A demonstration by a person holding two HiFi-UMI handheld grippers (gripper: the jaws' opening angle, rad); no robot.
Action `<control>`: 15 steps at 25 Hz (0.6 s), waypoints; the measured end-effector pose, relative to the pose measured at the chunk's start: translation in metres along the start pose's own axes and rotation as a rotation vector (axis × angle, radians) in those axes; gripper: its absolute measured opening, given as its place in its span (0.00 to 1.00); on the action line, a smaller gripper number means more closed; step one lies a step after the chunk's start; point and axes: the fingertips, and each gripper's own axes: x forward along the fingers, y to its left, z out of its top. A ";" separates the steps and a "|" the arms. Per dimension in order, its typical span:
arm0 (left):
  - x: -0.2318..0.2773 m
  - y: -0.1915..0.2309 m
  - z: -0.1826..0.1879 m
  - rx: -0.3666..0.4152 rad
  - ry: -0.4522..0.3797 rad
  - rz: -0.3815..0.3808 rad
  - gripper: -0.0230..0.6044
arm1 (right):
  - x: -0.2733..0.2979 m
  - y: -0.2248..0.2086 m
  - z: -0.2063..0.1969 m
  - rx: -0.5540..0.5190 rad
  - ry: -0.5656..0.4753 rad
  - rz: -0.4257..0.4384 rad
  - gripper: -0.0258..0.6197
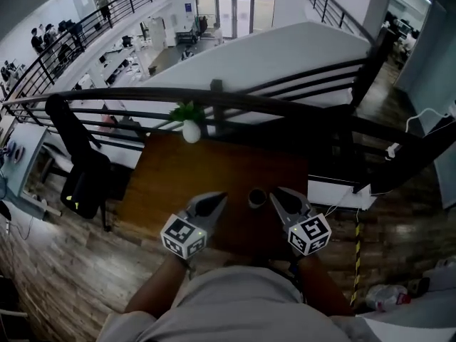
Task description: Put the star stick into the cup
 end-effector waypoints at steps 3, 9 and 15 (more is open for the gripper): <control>-0.018 -0.001 0.004 0.007 -0.012 0.008 0.04 | -0.001 0.018 0.003 -0.004 -0.003 0.001 0.13; -0.048 -0.005 -0.007 -0.035 -0.017 -0.029 0.04 | -0.006 0.037 -0.001 -0.006 0.007 -0.003 0.06; -0.064 -0.001 -0.004 -0.061 -0.041 0.014 0.04 | -0.012 0.045 0.006 -0.057 -0.008 0.011 0.05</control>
